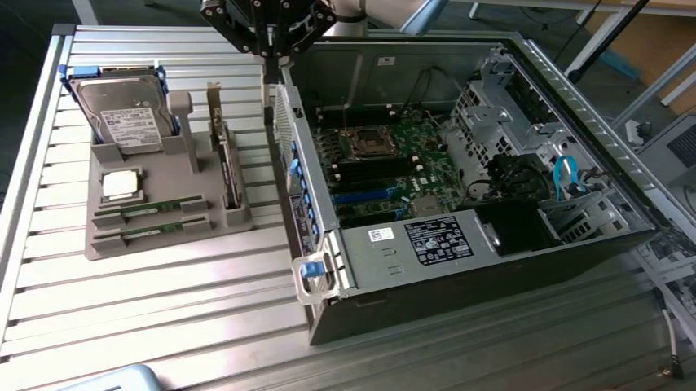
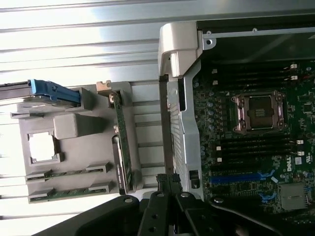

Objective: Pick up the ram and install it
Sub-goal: 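Reach for the ram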

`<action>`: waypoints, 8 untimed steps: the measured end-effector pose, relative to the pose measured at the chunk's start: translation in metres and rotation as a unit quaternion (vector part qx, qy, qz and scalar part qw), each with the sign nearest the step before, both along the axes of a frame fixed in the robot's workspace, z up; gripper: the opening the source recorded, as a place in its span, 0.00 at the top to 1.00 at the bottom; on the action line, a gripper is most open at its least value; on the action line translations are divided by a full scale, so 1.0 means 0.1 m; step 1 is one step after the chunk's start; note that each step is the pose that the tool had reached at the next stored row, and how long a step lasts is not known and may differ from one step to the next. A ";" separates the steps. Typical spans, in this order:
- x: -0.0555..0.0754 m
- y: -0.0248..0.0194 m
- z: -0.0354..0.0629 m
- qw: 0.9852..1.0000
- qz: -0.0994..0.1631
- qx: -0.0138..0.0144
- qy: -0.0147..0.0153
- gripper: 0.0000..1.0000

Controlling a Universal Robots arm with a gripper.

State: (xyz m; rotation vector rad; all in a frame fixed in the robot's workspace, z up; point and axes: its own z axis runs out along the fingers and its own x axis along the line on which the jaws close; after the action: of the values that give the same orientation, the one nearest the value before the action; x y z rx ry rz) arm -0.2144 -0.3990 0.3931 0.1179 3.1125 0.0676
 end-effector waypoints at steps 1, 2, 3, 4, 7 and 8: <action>-0.01 0.000 0.000 1.000 0.000 0.000 0.000 0.89; -0.03 0.000 0.000 1.000 0.000 0.000 0.000 0.89; -0.04 0.000 0.000 1.000 0.000 0.000 0.000 0.89; -0.05 0.000 0.000 1.000 0.000 0.000 0.000 0.89; -0.09 0.000 0.000 1.000 0.000 0.000 0.000 0.89; -0.10 0.000 0.000 1.000 0.000 0.000 0.000 0.89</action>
State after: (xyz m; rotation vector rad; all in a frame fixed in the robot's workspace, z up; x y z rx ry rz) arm -0.2243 -0.3989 0.3931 0.1180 3.1125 0.0676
